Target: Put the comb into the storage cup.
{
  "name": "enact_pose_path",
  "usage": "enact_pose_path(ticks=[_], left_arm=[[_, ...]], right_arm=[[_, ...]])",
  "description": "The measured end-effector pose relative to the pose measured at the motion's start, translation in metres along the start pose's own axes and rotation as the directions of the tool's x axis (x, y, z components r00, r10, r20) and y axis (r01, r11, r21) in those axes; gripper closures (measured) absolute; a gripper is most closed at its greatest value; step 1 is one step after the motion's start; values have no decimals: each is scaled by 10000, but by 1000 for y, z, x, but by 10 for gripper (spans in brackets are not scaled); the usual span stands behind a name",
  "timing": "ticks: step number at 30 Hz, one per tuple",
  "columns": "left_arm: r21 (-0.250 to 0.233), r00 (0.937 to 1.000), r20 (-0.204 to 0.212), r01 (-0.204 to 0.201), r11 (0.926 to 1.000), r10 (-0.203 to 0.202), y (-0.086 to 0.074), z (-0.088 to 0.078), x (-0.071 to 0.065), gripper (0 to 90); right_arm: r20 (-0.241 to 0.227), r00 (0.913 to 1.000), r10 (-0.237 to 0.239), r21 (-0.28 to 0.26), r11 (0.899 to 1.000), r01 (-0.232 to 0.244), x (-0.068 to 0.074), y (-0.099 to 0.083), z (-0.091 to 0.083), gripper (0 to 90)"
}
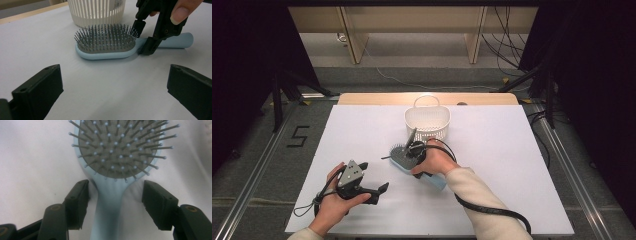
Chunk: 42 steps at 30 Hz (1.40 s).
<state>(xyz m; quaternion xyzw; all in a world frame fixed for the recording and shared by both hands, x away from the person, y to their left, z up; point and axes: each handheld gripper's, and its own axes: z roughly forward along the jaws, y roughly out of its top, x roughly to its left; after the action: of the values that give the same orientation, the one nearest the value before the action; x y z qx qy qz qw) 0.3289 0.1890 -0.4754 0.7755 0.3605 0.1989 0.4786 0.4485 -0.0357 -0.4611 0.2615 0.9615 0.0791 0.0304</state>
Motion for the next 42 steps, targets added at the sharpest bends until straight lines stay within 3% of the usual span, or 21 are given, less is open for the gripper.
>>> enact_pose_path(ticks=[12, 28, 42], left_arm=[[3, 10000, 30, 10, 10000, -10, 0, 0, 0, 0], [29, 10000, 54, -5, 10000, 5, 0, 1, 0, 0], [26, 10000, 47, -2, 10000, 1, 0, 0, 0, 0]], right_arm=[[95, 9996, 269, 199, 9994, -271, 3, 4, -2, 594], [182, 9979, 615, 472, 9969, -623, 8, 7, -2, 678], [142, 9949, 994, 344, 9944, -998, 8, 5, -2, 701]])
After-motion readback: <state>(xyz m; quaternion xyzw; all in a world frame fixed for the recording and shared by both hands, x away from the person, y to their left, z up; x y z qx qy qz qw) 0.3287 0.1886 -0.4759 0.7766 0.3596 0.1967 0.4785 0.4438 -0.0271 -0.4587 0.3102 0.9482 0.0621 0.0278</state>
